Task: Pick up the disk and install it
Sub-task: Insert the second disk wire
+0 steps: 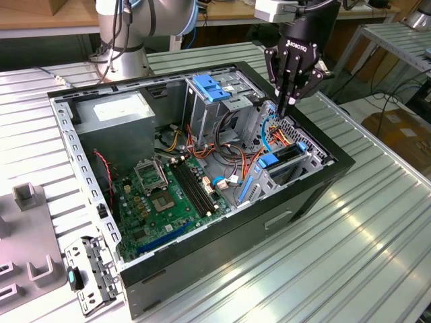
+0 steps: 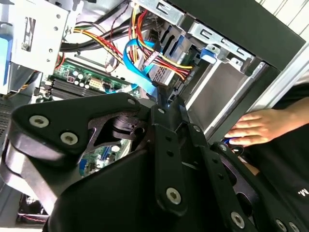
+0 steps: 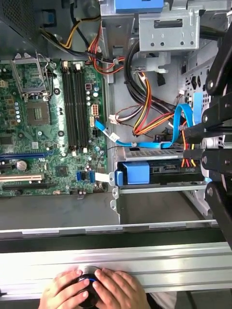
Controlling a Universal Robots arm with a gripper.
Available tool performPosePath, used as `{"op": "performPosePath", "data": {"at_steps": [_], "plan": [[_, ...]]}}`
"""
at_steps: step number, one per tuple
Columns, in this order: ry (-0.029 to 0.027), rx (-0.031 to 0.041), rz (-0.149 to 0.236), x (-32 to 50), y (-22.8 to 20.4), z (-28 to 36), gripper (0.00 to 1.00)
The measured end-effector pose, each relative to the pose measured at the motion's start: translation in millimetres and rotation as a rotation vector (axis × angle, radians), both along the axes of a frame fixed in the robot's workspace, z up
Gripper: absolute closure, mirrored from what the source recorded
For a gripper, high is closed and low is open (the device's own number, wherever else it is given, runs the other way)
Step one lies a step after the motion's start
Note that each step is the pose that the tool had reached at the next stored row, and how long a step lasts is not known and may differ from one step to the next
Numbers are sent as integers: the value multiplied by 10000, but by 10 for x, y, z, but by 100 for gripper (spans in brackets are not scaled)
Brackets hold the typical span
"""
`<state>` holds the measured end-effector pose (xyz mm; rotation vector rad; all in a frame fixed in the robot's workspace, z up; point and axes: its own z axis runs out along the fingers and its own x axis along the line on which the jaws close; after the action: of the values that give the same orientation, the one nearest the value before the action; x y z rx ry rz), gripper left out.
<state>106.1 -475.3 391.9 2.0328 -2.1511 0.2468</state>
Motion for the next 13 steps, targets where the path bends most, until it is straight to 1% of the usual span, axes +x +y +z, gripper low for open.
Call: {"op": "performPosePath", "data": {"at_steps": [2,5,6,7,8,9,10,12,13], "plan": [[2,-27,0,0,0,6,76],[23,-37,0,0,4,19,76],[26,-84,0,0,10,21,76],[26,-189,1,2,27,18,76],[26,-336,1,4,59,10,76],[26,-429,1,6,85,1,76],[27,-482,0,7,102,-9,76],[26,-513,-1,8,113,-59,76],[26,-544,-1,8,113,-93,76]]}}
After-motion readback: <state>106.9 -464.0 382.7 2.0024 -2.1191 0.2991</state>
